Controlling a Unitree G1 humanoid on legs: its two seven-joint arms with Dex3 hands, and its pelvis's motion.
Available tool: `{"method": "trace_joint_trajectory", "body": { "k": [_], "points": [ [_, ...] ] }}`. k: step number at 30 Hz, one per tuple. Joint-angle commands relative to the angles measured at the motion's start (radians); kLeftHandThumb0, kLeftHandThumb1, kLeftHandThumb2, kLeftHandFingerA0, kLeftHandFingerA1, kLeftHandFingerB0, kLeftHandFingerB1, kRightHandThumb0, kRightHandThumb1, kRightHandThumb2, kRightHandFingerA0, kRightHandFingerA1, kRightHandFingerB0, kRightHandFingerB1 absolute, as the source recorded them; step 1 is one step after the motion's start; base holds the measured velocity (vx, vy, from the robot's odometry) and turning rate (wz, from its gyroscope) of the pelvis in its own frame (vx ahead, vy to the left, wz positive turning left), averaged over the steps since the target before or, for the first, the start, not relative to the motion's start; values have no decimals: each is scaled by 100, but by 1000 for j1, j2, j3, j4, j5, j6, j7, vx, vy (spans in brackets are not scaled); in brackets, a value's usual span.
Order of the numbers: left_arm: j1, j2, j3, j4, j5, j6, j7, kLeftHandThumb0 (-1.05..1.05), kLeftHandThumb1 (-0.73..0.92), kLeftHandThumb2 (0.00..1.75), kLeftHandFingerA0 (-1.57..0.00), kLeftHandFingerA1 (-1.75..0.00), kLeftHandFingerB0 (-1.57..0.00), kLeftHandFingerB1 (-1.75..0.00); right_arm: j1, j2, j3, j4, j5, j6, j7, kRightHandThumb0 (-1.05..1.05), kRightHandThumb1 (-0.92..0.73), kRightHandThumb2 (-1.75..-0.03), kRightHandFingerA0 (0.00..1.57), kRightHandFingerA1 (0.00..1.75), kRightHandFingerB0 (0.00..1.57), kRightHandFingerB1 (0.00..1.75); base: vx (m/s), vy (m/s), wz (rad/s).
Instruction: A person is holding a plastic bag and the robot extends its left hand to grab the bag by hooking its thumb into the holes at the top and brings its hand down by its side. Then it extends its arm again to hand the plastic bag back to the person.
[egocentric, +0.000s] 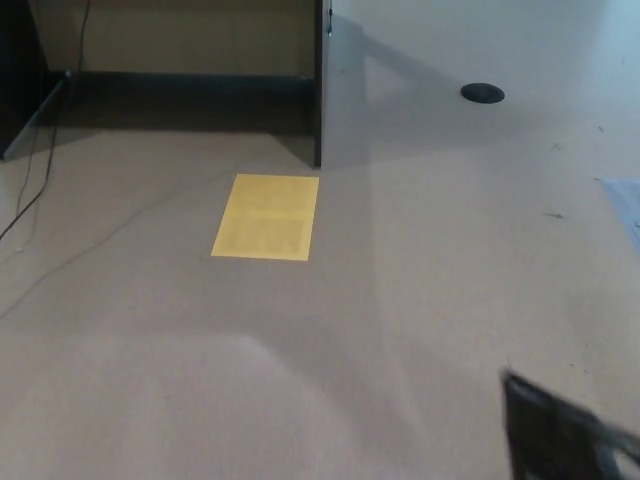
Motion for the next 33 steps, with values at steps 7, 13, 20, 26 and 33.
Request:
{"method": "trace_joint_trajectory", "body": {
  "k": [7, 13, 20, 26, 33],
  "points": [
    [27, 65, -125, -68, 158, -150, 303, -45, 61, 59, -32, -40, -26, -31, -23, -14, -7, 9, 8, -20, 0, -40, -67, -59, 66, 45, 35, 32, 0, 0, 0],
    [19, 100, -122, -268, 220, -220, 443, -57, 61, 59, -26, -38, -26, -30, -41, -12, -8, 6, 8, -13, -6, -48, -57, -81, 55, 56, 31, 44, 0, 0, 0],
    [107, 73, -16, -811, 182, -194, 349, -29, 34, 92, -13, -54, -10, -50, -40, -10, -7, 12, 7, -3, -3, -42, -67, -60, 62, 45, 39, 34, 0, 0, 0],
    [80, 53, 26, -1122, 139, -109, 264, -29, 35, 92, -10, -52, -8, -50, -36, -13, -8, 11, 9, -4, 4, -41, -67, -60, 64, 46, 41, 35, 0, 0, 0],
    [-40, 43, 50, -1390, 141, -32, 203, -49, 53, 57, -24, -36, -20, -29, -45, -13, -6, 13, 7, 1, 10, -41, -68, -60, 64, 47, 43, 36, 0, 0, 0]
  ]
}}
